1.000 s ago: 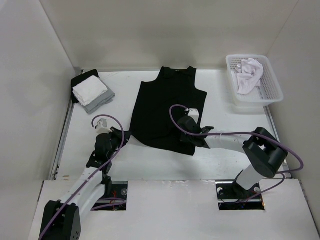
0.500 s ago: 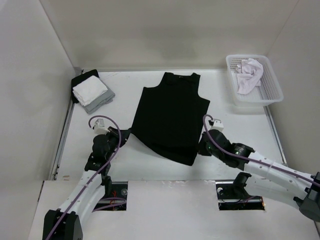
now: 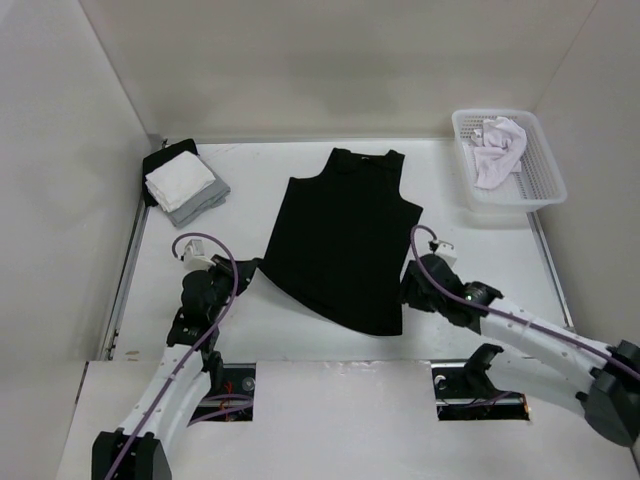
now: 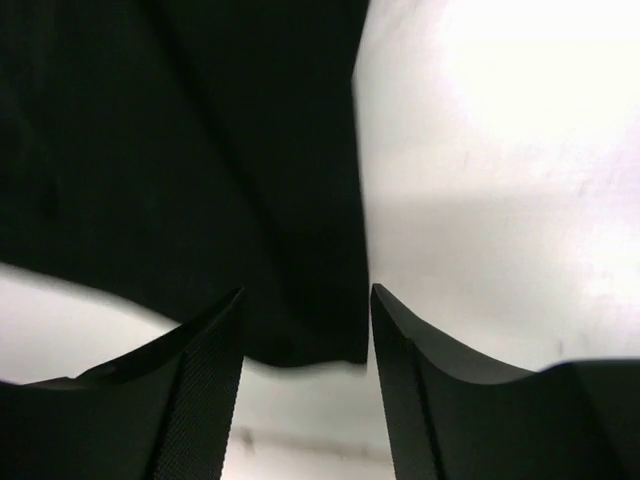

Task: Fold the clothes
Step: Fold the tank top

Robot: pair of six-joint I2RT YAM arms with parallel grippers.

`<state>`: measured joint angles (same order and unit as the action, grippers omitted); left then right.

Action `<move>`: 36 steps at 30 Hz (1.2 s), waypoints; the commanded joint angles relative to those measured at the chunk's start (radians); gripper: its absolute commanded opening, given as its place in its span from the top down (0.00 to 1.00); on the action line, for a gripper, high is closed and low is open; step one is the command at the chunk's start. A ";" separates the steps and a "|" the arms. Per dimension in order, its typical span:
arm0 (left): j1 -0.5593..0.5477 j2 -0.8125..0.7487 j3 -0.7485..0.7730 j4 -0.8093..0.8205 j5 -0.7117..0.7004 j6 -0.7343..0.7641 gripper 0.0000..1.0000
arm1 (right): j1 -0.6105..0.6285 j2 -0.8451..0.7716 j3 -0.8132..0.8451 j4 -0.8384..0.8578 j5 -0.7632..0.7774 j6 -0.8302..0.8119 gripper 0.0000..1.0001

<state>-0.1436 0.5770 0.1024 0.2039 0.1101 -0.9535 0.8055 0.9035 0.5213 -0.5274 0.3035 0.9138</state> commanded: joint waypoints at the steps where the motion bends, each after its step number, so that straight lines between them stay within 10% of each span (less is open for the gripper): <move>1: 0.026 0.018 0.028 0.035 0.000 0.025 0.96 | -0.152 0.144 -0.015 0.303 -0.046 -0.075 0.47; 18: 0.063 0.067 0.019 0.065 0.005 0.041 0.97 | -0.404 0.800 0.363 0.607 -0.257 -0.190 0.97; 24: 0.069 0.070 0.037 0.057 0.002 0.032 0.97 | -0.429 0.709 0.337 0.646 -0.235 -0.201 0.57; 36: 0.060 0.087 0.102 0.054 -0.033 0.061 0.96 | -0.113 0.037 -0.168 0.299 -0.024 0.100 0.54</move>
<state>-0.0799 0.6655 0.1539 0.2134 0.0872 -0.9165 0.6399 1.0229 0.3595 -0.0902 0.1898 0.8951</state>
